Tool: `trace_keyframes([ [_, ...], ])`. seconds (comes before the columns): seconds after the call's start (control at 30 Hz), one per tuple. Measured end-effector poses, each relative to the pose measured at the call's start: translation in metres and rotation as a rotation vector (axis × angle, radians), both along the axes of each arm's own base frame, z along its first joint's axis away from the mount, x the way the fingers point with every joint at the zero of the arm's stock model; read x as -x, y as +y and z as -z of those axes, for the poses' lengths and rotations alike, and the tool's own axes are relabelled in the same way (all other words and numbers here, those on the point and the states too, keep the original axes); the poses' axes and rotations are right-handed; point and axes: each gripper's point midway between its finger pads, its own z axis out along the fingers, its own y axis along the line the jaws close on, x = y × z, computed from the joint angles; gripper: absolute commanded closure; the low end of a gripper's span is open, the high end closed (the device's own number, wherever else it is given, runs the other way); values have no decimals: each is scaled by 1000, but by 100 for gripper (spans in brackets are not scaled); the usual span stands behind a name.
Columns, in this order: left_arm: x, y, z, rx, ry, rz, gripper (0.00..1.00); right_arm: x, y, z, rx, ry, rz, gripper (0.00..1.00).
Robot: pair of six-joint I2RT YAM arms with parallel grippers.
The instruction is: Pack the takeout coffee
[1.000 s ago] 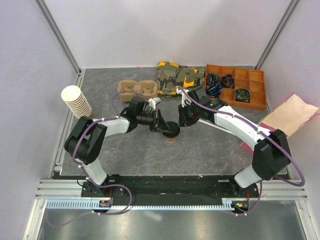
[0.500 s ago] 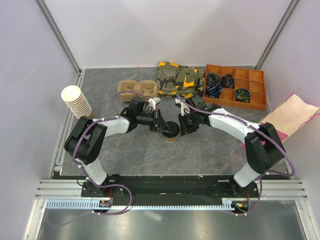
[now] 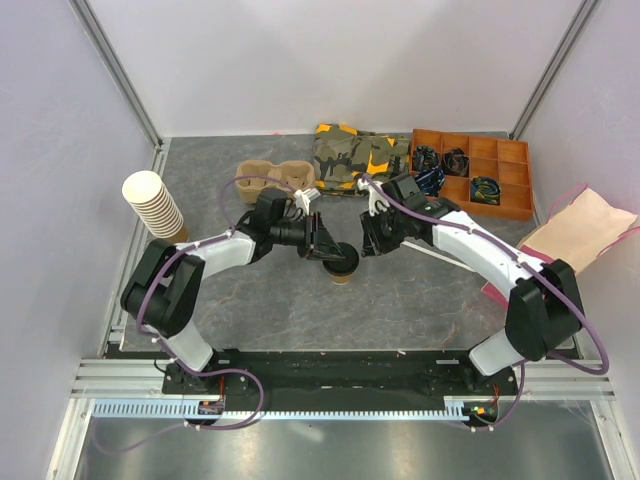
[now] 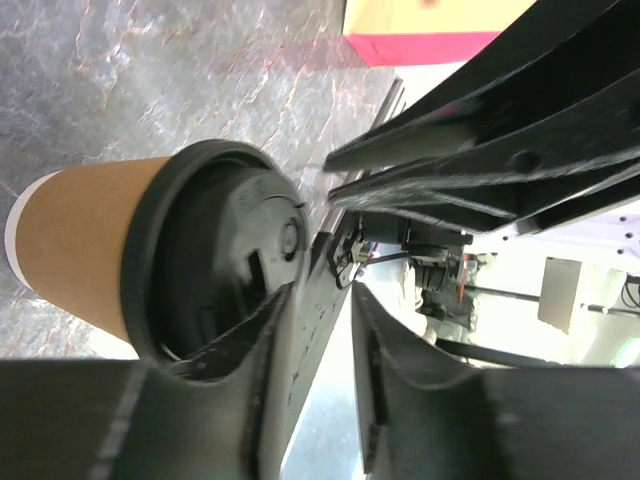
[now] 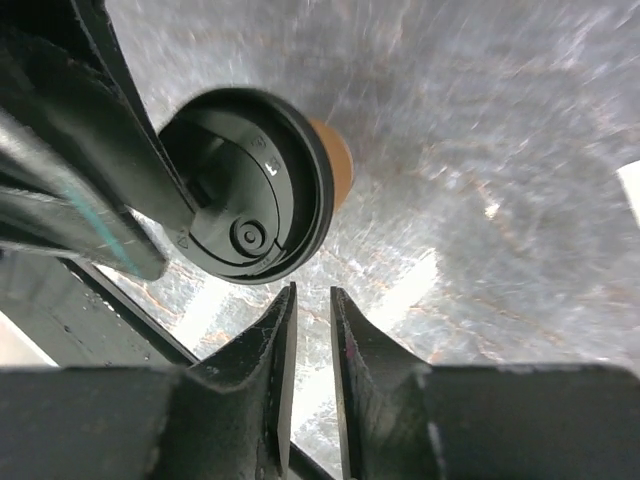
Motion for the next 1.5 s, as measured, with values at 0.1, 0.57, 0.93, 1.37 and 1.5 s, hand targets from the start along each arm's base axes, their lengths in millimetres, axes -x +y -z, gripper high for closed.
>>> trace_keyframes([
  [0.1,-3,0,-18,12,-41,-4,57,-6,-5,-15,-27,-27,7,71],
  [0.57,-6,27,-55,-156,-340,-10,75,-3,27,-42,-215,7,-39,76],
  [0.93,14,21,-52,-62,-284,79,79,2,60,-26,-385,172,-49,87],
  [1.37,19,14,-44,-362,-636,110,75,8,57,1,-360,245,-19,91],
  [1.5,12,17,-42,-441,-726,112,75,7,57,2,-367,258,-14,92],
])
